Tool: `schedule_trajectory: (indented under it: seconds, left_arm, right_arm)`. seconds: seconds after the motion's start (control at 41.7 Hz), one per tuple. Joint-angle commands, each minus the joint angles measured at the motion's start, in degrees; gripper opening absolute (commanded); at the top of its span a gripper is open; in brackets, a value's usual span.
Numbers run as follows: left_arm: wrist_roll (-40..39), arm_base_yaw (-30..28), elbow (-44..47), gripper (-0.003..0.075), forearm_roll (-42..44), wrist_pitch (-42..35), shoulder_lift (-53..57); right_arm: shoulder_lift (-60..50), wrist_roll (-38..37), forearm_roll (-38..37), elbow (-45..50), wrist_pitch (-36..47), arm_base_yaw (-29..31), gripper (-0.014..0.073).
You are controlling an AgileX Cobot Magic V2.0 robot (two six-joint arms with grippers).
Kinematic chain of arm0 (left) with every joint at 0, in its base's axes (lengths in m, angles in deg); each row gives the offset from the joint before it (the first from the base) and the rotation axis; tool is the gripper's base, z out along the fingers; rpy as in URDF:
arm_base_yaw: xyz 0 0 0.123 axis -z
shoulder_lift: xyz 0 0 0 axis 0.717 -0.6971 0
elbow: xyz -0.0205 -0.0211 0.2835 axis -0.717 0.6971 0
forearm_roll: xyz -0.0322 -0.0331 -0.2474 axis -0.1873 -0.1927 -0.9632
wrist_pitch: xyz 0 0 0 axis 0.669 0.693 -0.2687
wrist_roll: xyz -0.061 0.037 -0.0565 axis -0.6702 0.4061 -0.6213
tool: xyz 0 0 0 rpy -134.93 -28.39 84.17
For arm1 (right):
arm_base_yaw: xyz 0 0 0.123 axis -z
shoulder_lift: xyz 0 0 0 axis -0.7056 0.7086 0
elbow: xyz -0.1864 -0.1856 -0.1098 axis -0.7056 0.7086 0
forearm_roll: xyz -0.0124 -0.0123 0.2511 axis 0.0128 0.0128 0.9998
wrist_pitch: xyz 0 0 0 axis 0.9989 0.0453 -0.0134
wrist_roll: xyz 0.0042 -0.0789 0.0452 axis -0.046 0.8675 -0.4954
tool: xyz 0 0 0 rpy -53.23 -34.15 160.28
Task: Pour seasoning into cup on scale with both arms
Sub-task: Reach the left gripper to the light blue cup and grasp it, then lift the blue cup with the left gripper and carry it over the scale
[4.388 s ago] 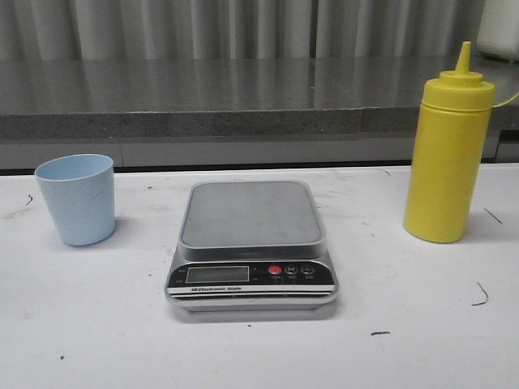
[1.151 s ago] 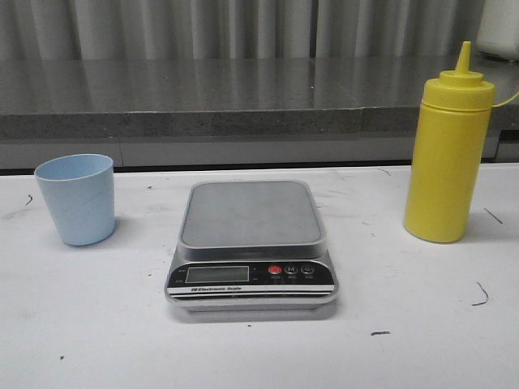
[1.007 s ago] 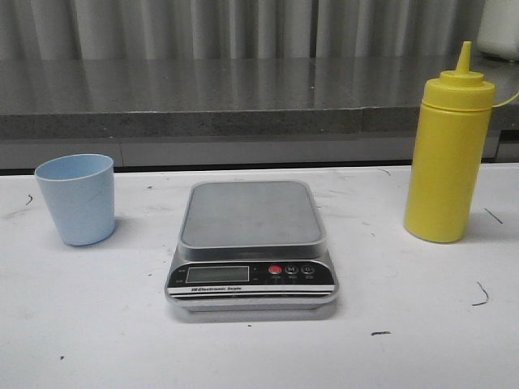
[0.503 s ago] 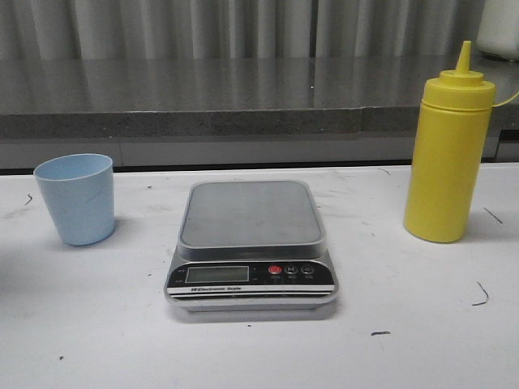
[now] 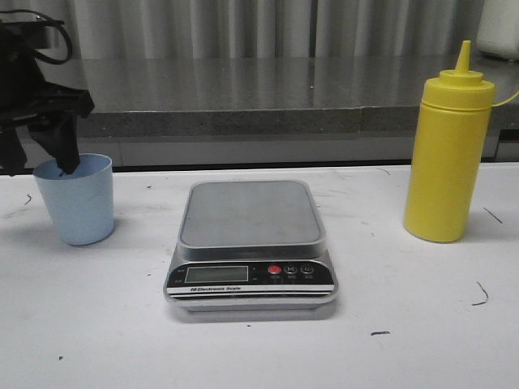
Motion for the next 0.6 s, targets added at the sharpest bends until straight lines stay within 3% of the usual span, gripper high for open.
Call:
schedule_trajectory:
  seconds: [0.0,0.456,0.575]
  left_arm:
    - [0.0,0.3,-2.9,0.0417,-0.5,-1.1,0.6]
    - [0.0,0.3,-3.0,-0.0015,-0.6,-0.1,0.0]
    - [0.0,0.7,-3.0,-0.002,-0.6,1.4,2.0]
  right_arm:
    - [0.8,0.1,-0.6,-1.7,3.9,0.3,0.0474]
    - [0.8,0.1,-0.6,-1.7,3.9,0.3,0.0474]
    - [0.8,0.1,-0.6,-1.7,3.9,0.3,0.0474]
